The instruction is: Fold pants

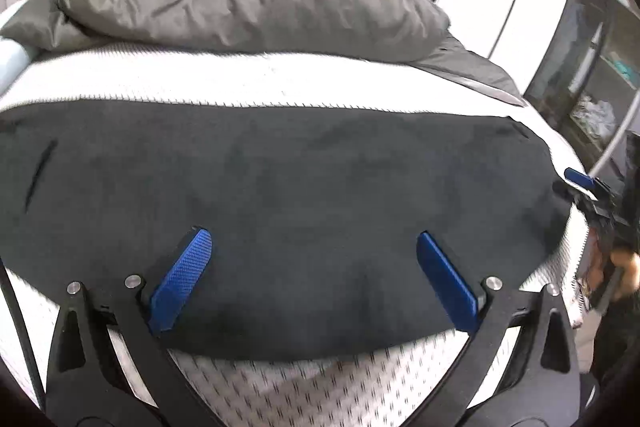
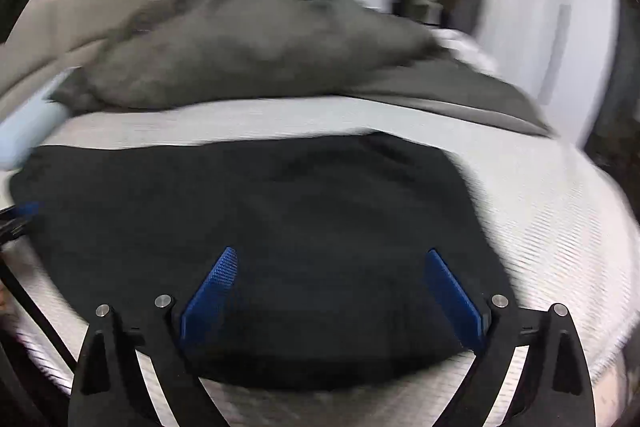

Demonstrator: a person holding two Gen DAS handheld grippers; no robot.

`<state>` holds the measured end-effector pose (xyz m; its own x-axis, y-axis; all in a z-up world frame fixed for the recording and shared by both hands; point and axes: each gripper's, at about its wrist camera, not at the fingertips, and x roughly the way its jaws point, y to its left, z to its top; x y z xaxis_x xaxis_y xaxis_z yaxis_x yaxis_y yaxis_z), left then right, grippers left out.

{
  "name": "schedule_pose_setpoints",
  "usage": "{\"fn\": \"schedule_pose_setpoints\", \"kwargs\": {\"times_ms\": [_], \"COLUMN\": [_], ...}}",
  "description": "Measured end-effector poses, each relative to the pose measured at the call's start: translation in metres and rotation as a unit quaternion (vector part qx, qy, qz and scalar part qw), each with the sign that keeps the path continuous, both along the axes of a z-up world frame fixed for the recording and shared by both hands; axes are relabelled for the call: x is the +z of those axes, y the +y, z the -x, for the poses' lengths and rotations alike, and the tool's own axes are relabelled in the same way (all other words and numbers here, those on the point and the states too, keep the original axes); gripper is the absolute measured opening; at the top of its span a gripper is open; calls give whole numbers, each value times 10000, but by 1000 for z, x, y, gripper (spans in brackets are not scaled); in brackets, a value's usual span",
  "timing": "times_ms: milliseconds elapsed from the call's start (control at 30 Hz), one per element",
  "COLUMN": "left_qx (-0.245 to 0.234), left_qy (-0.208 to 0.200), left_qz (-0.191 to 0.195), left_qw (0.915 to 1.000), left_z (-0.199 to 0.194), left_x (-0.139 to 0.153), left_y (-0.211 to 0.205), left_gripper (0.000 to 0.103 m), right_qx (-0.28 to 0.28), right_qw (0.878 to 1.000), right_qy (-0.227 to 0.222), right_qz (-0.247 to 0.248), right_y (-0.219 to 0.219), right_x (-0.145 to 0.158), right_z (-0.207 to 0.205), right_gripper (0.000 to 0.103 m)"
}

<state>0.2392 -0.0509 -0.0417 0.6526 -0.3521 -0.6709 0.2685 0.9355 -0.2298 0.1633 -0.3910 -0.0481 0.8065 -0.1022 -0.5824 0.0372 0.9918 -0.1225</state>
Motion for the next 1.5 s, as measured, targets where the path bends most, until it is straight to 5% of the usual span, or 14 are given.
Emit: {"fn": "schedule_pose_setpoints", "kwargs": {"times_ms": [167,300,433,533,600,700,867,1100,1200,1267,1400,1500], "left_qx": [290,124,39,-29,-37,-32,162,350,480,409,305,307], "left_qy": [759,622,576,569,561,534,169,493,985,909,832,837], "left_qz": [-359,-445,-504,-471,-494,-467,-431,-1125,-838,-777,-835,-851], "left_qw": [9960,9970,9971,9973,9972,9975,9988,9918,9904,9920,9926,9924], "left_z": [-38,-38,-37,-37,-36,-34,-39,-109,-127,-129,-130,-130], "left_x": [-35,-37,-39,-38,-39,-37,-6,-15,-41,-39,-41,-40], "left_y": [2,3,4,7,4,6,14,9,25,29,32,31], "left_gripper": [102,102,102,102,102,102,102,102,102,102,102,102], "right_qx": [981,1070,590,-500,-1118,-1497,-720,1035,1236,1183,555,-584], "right_qw": [9939,9856,9896,9879,9855,9833,9953,9889,9841,9807,9861,9856], "right_qy": [503,1117,946,915,1079,1028,404,859,1179,1369,1276,1144], "right_qz": [-62,690,914,1150,679,93,502,629,495,745,908,1099], "right_y": [78,113,59,-23,-76,-97,-26,120,145,150,83,6], "right_x": [-20,-58,-52,-44,-43,-28,12,-5,-28,-42,-40,-29], "right_z": [-58,-91,-82,-73,-71,-65,-64,-141,-177,-183,-184,-178], "right_gripper": [97,97,97,98,98,99,99,99,99,97,97,97]}}
